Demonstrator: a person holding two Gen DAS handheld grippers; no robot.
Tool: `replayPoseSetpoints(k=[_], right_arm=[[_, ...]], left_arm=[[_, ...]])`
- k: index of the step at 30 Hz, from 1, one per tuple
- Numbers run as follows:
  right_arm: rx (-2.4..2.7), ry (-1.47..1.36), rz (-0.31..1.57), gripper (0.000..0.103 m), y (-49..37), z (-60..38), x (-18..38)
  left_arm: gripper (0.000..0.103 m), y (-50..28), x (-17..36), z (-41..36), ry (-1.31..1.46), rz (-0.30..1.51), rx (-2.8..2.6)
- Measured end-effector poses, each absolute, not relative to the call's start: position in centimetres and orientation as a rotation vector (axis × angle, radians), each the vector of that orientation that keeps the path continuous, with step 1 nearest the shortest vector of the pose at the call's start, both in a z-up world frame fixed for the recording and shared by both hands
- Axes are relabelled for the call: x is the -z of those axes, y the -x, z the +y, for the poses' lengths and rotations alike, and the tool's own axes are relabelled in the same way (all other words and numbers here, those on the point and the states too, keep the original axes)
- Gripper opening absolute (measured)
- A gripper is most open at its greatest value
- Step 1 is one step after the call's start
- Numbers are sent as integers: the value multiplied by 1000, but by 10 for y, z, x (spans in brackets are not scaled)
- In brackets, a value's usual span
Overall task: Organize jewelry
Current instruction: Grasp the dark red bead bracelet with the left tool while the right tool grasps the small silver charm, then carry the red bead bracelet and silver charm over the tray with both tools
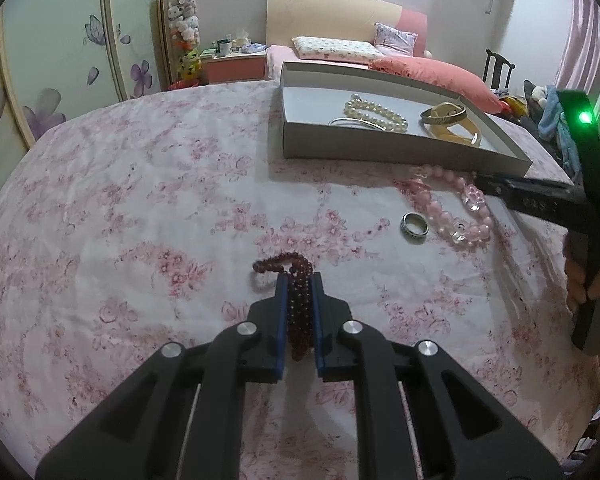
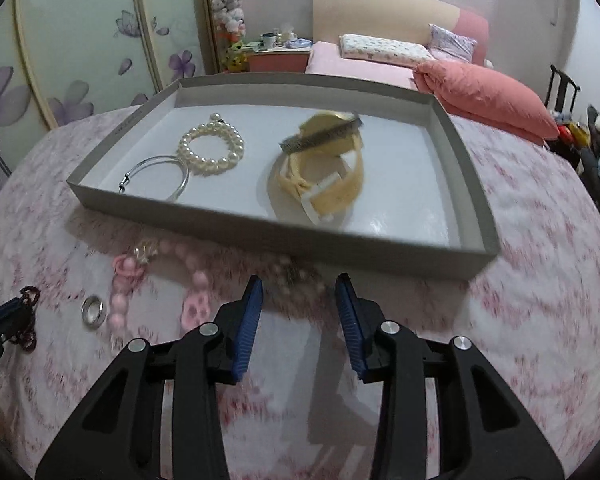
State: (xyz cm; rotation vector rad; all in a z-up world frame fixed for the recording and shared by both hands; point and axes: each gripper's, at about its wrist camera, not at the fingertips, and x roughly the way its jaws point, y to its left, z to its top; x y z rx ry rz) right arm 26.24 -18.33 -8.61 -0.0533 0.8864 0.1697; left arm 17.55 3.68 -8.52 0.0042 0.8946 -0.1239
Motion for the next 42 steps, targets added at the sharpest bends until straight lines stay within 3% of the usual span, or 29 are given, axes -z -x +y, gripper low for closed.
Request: replayPoseSetpoints(k=[1, 2, 17, 33, 42], right_arm=[[-175, 57, 881, 33, -263, -181, 86], [-193, 50, 881, 12, -262, -181, 86], [-222, -107, 855, 7, -200, -219, 77], [-287, -198, 510, 7, -148, -221, 5], [-297, -183, 383, 7, -128, -211, -8]], left_arm=[[12, -175, 86, 37, -5, 892, 124], [12, -175, 86, 37, -6, 891, 124], [12, -167, 78, 38, 33, 857, 147], [12, -141, 31, 12, 38, 639, 190], [12, -138, 25, 1, 37, 591, 201]])
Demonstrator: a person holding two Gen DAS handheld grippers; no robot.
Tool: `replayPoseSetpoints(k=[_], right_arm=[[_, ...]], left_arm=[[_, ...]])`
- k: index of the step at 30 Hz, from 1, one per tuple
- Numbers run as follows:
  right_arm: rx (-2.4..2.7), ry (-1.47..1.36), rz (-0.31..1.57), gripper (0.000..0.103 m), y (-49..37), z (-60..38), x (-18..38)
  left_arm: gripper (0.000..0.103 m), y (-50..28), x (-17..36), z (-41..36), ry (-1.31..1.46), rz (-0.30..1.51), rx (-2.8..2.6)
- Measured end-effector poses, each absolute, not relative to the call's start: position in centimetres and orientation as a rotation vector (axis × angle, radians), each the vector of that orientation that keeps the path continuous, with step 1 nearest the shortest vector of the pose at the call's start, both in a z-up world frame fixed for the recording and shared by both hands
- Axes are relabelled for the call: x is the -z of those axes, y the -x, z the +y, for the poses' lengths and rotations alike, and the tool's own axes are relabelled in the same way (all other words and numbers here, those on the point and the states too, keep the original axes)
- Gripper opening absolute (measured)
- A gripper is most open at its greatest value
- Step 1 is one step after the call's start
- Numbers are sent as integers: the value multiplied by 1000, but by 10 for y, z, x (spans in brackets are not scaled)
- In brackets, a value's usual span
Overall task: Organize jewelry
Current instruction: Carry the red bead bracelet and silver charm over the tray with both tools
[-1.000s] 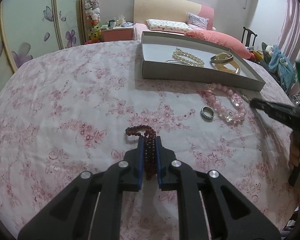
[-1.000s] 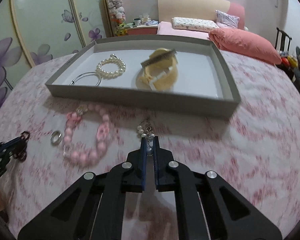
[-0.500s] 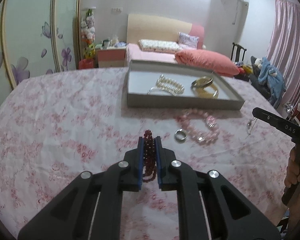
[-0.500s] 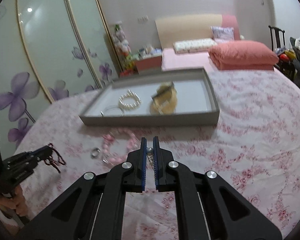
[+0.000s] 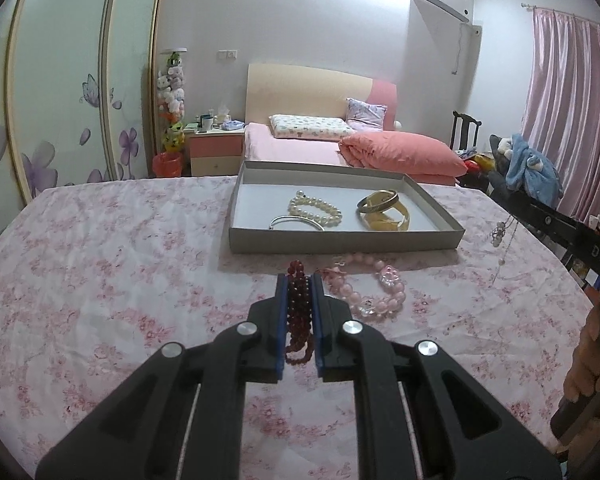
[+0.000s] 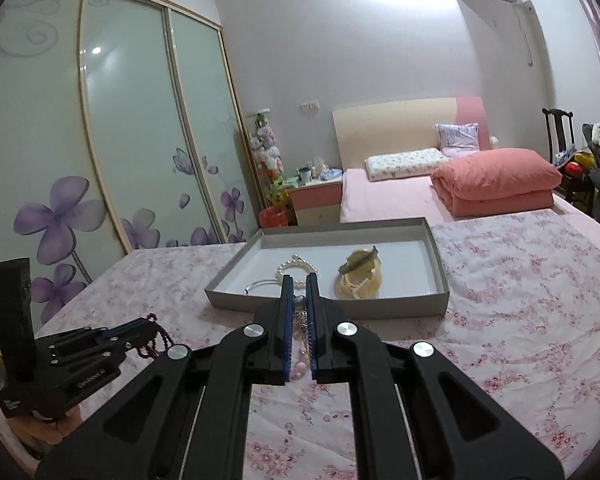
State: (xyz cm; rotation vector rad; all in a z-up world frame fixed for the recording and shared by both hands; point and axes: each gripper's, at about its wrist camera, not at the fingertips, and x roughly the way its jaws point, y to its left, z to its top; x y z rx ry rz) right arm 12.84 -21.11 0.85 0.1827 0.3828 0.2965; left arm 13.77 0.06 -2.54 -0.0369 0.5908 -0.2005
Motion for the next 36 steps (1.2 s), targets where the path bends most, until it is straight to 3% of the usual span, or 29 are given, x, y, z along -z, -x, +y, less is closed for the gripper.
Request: replayPoseSetpoints(k=[21, 36], right_arm=[[-189, -85, 133, 7, -113, -199, -25], [-166, -71, 107, 7, -132, -201, -31]], left_arm=[[12, -131, -10, -31, -27, 371, 187], [12, -160, -16, -33, -5, 375, 191]])
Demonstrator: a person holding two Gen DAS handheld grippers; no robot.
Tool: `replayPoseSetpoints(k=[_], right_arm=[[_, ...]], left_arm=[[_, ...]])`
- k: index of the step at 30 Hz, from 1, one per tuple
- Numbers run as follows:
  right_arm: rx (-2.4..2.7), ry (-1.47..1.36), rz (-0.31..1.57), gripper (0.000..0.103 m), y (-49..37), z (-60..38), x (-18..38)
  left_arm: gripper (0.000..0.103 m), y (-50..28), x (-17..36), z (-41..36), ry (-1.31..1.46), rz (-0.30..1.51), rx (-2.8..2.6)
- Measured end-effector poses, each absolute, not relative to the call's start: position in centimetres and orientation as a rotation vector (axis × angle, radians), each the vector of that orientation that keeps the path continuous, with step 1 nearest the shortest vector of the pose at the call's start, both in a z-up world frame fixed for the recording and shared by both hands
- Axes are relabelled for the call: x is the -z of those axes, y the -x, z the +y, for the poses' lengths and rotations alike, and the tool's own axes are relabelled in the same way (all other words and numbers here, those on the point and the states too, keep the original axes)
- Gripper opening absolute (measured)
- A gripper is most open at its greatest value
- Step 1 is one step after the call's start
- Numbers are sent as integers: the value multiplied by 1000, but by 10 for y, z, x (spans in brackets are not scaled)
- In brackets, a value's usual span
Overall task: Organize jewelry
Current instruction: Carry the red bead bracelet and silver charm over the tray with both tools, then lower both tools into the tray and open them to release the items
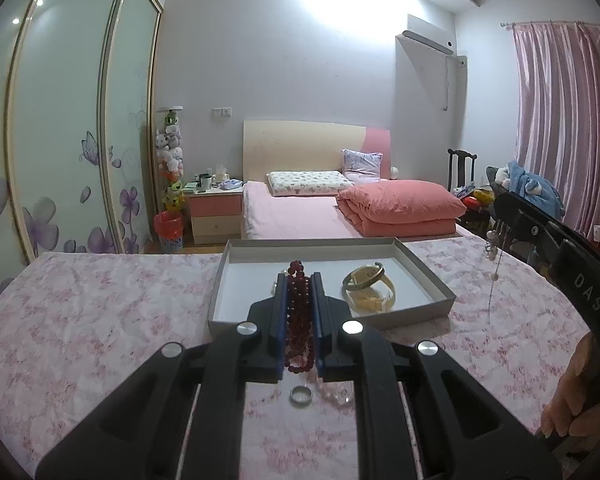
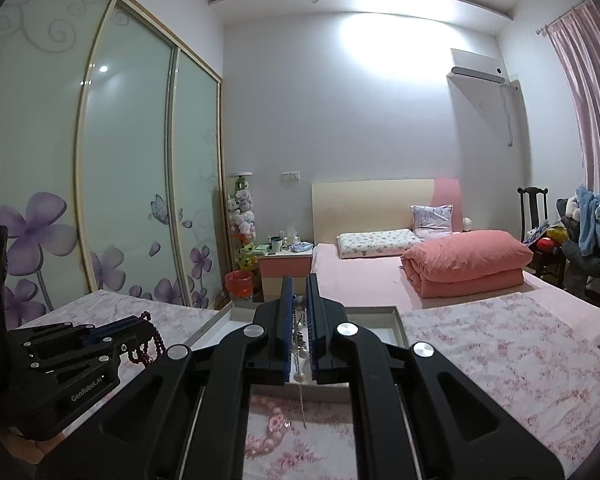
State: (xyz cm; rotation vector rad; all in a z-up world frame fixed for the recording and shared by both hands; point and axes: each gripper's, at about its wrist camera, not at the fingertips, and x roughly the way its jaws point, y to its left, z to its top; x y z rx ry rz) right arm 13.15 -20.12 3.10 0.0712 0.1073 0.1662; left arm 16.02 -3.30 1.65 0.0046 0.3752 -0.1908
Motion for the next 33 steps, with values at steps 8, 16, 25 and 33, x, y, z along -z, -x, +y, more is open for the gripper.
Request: replayPoseSetpoints(k=[8, 16, 25, 33], right_arm=[[-152, -93, 97, 7, -170, -204, -38], [-146, -94, 134, 7, -220, -198, -29], [-153, -119, 248, 7, -269, -200, 2], [-172, -167, 362, 8, -292, -204, 20]], left_arm=[[12, -197, -28, -38, -2, 351, 194], [12, -257, -21, -46, 31, 400, 208], [12, -300, 8, -58, 19, 469, 220], [12, -322, 27, -59, 14, 516, 224]])
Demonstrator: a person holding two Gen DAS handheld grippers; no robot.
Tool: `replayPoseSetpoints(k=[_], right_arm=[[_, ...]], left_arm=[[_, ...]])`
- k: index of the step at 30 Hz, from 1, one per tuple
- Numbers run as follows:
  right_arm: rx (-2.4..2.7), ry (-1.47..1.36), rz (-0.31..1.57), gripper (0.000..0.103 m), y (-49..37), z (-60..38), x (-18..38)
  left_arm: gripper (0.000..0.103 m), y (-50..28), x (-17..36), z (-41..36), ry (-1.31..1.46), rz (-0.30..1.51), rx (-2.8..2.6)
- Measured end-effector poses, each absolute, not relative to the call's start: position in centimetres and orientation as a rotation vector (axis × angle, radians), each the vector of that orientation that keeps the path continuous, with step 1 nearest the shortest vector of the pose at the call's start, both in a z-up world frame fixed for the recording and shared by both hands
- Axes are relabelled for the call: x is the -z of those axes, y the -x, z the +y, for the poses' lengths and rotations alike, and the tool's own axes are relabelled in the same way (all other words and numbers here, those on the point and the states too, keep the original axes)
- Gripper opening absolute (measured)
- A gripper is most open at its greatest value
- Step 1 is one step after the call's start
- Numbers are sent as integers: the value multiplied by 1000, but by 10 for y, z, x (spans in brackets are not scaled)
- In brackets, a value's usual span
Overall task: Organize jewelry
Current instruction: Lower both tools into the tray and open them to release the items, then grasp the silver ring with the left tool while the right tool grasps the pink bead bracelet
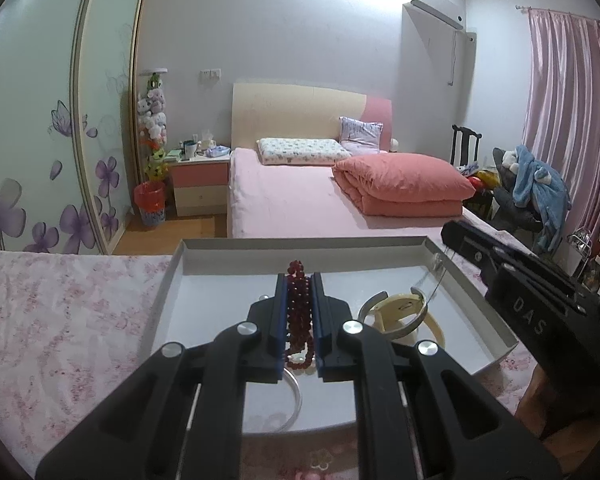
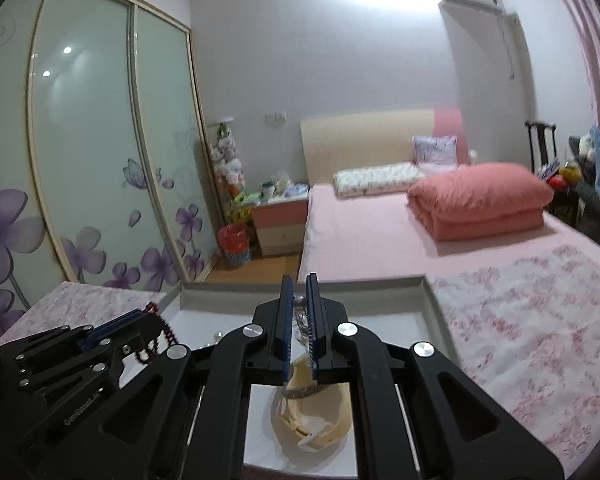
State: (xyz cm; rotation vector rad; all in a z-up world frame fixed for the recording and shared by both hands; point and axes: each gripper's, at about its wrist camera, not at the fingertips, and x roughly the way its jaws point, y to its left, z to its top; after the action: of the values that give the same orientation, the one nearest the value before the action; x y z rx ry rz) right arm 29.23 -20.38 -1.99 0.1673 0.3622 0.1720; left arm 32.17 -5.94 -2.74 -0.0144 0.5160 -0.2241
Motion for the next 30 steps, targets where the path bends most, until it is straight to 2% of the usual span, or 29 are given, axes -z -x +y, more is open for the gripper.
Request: replayPoseSetpoints(k=[1, 4, 5, 9, 10, 11, 13, 14, 24, 30], right_arm=[[-177, -173, 378, 12, -295, -203, 21], [-165, -185, 393, 39, -296, -204, 24], [-158, -186, 387, 41, -296, -205, 24], [-139, -208, 372, 41, -295, -214, 21], [-134, -213, 370, 41, -296, -217, 21], [-128, -219, 367, 41, -295, -218, 20], [-122, -227, 366, 41, -297, -223, 21], [-118, -230, 366, 41, -297, -224, 20], [-107, -223, 346, 41, -294, -226, 15], [-112, -186, 357, 41, -278, -226, 7]], left_arm=[[12, -323, 29, -60, 13, 519, 225], [12, -329, 33, -65, 4, 530, 227], [12, -331, 34, -66, 4, 535, 227], [12, -341, 41, -69, 11, 559, 227], [15, -344, 43, -69, 12, 563, 227], [19, -345, 44, -69, 13, 566, 230], [40, -347, 45, -69, 16, 568, 224], [42, -347, 45, -68, 20, 565, 220], [45, -339, 37, -44, 48, 568, 172], [48, -305, 29, -23, 35, 581, 176]])
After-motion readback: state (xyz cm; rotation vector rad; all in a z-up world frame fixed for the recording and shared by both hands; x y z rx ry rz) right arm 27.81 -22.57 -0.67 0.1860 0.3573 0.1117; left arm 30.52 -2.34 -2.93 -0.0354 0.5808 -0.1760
